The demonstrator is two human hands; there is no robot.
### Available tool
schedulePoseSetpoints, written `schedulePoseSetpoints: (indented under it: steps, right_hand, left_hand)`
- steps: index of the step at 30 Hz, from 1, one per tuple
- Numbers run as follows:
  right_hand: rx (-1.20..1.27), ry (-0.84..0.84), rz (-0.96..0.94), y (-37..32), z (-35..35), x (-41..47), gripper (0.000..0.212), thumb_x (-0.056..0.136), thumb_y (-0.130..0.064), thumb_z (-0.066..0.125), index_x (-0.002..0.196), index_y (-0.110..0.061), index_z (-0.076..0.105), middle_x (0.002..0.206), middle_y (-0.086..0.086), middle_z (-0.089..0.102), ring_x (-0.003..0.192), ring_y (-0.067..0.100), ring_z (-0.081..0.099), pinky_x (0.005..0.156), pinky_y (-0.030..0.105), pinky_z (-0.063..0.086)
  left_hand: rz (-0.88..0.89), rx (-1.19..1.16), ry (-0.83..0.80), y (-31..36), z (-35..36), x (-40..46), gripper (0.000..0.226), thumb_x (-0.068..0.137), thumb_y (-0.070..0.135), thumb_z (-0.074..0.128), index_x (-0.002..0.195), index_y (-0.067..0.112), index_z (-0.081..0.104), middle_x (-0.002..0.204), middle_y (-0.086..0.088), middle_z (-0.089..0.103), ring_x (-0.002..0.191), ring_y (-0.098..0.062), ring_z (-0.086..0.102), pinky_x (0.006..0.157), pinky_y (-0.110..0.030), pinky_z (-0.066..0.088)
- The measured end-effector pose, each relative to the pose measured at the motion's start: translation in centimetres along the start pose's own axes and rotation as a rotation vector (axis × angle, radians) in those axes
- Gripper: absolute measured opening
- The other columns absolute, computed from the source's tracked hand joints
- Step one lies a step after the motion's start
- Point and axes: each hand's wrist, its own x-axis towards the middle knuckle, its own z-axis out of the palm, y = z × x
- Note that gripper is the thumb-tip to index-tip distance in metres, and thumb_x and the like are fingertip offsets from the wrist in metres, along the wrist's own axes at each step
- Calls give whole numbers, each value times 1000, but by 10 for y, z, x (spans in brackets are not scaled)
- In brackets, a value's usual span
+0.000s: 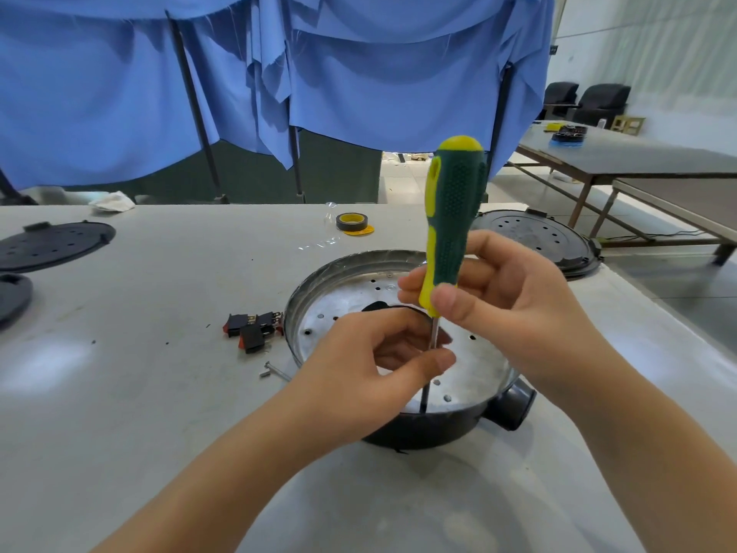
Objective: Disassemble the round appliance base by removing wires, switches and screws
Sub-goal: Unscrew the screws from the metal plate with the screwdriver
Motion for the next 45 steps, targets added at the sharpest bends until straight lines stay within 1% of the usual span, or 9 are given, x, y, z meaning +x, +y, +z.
schedulePoseSetpoints:
  steps: [3,7,11,18,21,26,32,39,45]
  right_hand:
    - [-4,-57,40,2,-2,0,28,85,-15,52,111,-11,61,108,1,73,105,16,67,83,23,54]
    - [-55,-28,67,3,-2,2,23,83,-28,57,101,-30,71,104,-4,72,99,8,67,82,16,52]
    - [-76,60,-24,4,-1,2,28,71,-17,75,98,-15,69,88,0,73,80,10,68,72,18,53]
    - [26,-29,33,4,-6,1,30,88,-9,49,114,-10,62,104,7,73,102,21,68,83,25,54]
    - [-32,-32,34,3,-3,2,29,87,-16,52,113,-19,64,107,-2,73,106,14,66,85,20,52]
    - [-138,66,-50,2,2,2,29,69,-22,74,97,-22,69,98,-1,73,91,6,68,75,16,52]
    - [-58,-11,-14,-1,-5,0,31,89,-4,52,117,-15,60,104,2,74,101,13,68,80,18,52]
    - [-160,81,-29,-2,0,1,28,73,-21,72,100,-14,68,94,5,72,88,13,68,75,20,53]
    - [-96,64,-31,-1,-4,0,23,87,-5,56,107,-13,65,97,5,74,92,14,70,79,20,53]
  left_hand:
    - [-54,-99,-78,1,-3,-2,14,88,10,62,98,17,69,91,0,76,84,-13,73,81,-24,56]
    - [-93,-147,11,1,-4,1,16,76,4,76,73,19,72,74,-3,76,72,-20,74,72,-27,59]
    - [-64,-73,106,-2,1,3,23,62,16,87,65,13,65,63,-3,69,66,-31,69,64,-35,56]
    - [-32,-65,-17,-1,0,0,13,84,15,68,96,20,71,86,3,76,81,-11,73,79,-26,58]
    - [-71,-131,29,1,0,1,14,80,4,73,81,17,72,74,0,76,72,-16,74,73,-25,59]
    - [-39,-68,96,-2,3,5,21,66,13,85,66,16,65,58,8,64,56,-10,62,57,-18,49]
    - [-8,-72,-20,-1,0,1,15,85,15,64,95,24,70,85,5,76,81,-11,73,78,-27,58]
    - [-33,-77,120,-2,2,4,23,63,14,87,65,13,63,62,-3,67,64,-32,67,62,-35,55]
    - [-28,-100,-25,0,0,0,14,84,16,66,96,23,71,88,1,76,82,-14,73,80,-32,58]
